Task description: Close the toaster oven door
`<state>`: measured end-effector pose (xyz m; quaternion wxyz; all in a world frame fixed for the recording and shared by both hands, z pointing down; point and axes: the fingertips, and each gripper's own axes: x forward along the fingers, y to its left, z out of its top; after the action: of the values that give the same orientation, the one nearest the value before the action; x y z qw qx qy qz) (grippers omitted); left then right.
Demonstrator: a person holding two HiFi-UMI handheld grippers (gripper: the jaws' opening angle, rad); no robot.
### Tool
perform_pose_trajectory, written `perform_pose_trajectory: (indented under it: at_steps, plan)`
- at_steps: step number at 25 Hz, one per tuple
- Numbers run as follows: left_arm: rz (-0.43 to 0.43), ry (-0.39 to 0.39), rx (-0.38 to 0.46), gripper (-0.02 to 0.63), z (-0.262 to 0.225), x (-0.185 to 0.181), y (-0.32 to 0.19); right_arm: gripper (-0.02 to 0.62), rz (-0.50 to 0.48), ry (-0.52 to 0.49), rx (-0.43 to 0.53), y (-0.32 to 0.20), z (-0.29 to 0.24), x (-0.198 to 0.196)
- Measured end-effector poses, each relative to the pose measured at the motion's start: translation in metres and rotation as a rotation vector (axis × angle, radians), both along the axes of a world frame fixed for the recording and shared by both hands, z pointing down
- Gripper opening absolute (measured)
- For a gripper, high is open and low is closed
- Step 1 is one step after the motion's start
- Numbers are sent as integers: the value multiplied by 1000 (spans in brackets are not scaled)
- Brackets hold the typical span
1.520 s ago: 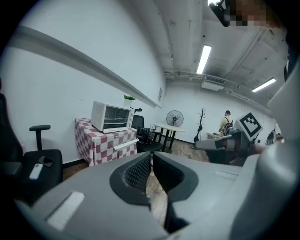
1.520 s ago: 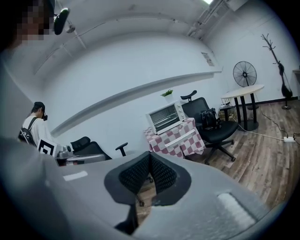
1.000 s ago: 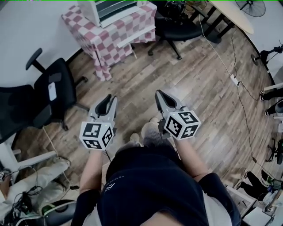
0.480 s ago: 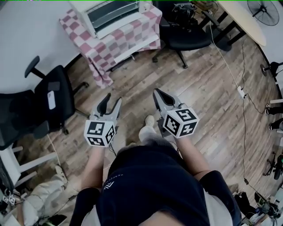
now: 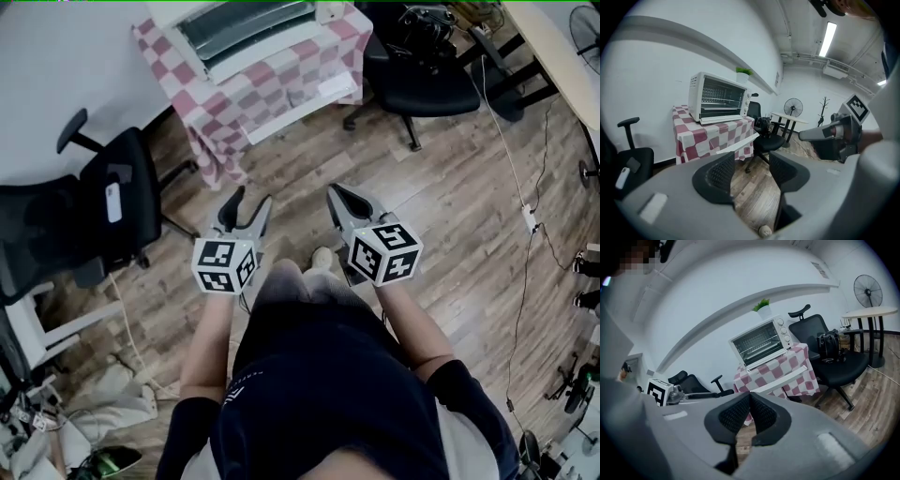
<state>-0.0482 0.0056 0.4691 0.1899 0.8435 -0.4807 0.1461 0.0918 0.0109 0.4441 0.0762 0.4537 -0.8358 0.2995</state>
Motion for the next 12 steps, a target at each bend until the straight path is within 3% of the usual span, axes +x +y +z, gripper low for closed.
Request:
perform_pose_trajectory:
  at_steps: [6,12]
  plan:
    - [12,-29,-32,250,22,-7,-32,3,-31,9,-50,-27,20,-17]
    - [67,-50,-99,253,63,-18,-67,3,-1,36,-103,-61,33,-26]
